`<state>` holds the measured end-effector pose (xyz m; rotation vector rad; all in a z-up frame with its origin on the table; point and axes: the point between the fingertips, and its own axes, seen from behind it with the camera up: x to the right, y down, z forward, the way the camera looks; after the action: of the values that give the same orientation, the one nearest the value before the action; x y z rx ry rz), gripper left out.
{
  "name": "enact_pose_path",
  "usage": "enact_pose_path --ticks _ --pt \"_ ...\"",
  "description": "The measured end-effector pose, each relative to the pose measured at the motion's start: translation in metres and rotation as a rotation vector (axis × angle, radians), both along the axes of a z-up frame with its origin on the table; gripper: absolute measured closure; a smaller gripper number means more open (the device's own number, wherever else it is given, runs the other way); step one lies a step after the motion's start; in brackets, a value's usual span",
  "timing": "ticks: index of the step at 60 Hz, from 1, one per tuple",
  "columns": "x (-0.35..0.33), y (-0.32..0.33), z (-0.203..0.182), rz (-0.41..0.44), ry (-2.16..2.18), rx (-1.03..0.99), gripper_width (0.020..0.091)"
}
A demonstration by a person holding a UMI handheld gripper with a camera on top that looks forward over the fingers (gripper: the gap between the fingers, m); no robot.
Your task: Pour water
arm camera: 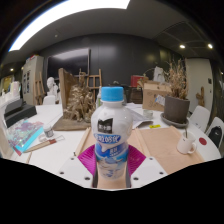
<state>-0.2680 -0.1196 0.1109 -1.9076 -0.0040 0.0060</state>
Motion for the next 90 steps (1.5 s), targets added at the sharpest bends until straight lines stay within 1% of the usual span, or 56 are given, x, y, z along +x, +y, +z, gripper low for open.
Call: enact_pose_path --ticks 7,15,19,23,33,39,47,51,57,63,69,73,75,79,83,87,90 --pt "0.014 0.013 0.052 0.017 0.202 0.047 0.0736" --pt "0.045 0.031 0.105 0.012 0.609 0.056 0.0739" --pt "0.067 0.042 0.124 0.01 0.844 0.055 0.074" --pt "0.09 0.051 0.135 -0.007 1.084 0.048 0.074" --pt "0.158 0.073 0.121 -0.083 1.551 0.014 0.074" --pt "0.183 0.086 0.093 -0.114 1.748 -0.021 0.074" --pt "0.209 0.095 0.056 -0.186 1.952 -0.074 0.0738" --pt "0.215 0.095 0.048 -0.197 2.005 -0.091 0.074" --pt "0.218 0.094 0.041 -0.196 2.004 -0.126 0.074" --pt "0.219 0.095 0.049 -0.156 1.949 -0.152 0.0738" --pt "0.225 0.095 0.071 -0.101 1.771 -0.145 0.0742" --pt "0.237 0.095 0.089 -0.058 1.574 -0.11 0.074" --pt "0.252 0.095 0.098 -0.04 1.459 -0.075 0.074" --pt "0.28 0.097 0.124 -0.04 1.197 -0.007 0.0739" --pt "0.325 0.096 0.151 -0.047 0.966 0.091 0.0738" --pt "0.362 0.096 0.172 -0.074 0.733 0.156 0.0736" --pt "0.398 0.093 0.18 -0.097 0.575 0.196 0.0736"
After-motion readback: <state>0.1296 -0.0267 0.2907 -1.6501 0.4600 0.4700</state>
